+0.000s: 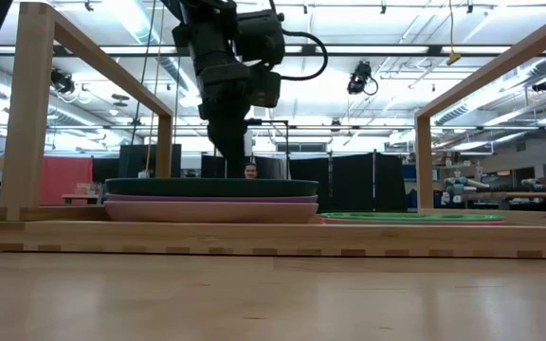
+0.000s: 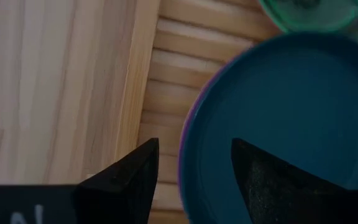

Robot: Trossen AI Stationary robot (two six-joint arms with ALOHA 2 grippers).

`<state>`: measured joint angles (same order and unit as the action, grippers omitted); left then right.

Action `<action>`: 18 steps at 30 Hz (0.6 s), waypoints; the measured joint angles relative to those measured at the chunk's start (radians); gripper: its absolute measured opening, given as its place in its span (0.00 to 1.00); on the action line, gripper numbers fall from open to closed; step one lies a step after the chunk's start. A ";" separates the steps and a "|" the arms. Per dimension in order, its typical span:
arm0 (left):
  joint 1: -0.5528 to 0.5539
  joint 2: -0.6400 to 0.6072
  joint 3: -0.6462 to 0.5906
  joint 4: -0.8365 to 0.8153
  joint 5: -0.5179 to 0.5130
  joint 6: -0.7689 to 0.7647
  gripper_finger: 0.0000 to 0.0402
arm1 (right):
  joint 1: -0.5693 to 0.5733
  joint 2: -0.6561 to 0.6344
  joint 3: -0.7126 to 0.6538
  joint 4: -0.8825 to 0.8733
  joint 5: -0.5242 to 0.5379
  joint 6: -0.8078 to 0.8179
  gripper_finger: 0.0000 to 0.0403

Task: Place and stack plates onto a shelf
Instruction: Stack the orange plate on top of the green plate on the shelf

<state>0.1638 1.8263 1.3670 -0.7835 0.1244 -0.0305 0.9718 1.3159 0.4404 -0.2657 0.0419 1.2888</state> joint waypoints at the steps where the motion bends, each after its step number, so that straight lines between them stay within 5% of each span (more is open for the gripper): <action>1: 0.000 0.000 0.000 0.012 0.002 -0.021 0.52 | 0.000 0.000 0.000 0.000 -0.002 0.000 0.02; 18: -0.130 0.000 0.100 0.167 0.080 -0.101 0.52 | 0.000 -0.001 -0.001 0.056 0.013 -0.002 0.02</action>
<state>0.0342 1.8259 1.4670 -0.6161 0.2039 -0.1314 0.9715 1.3148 0.4397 -0.2100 0.0552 1.2873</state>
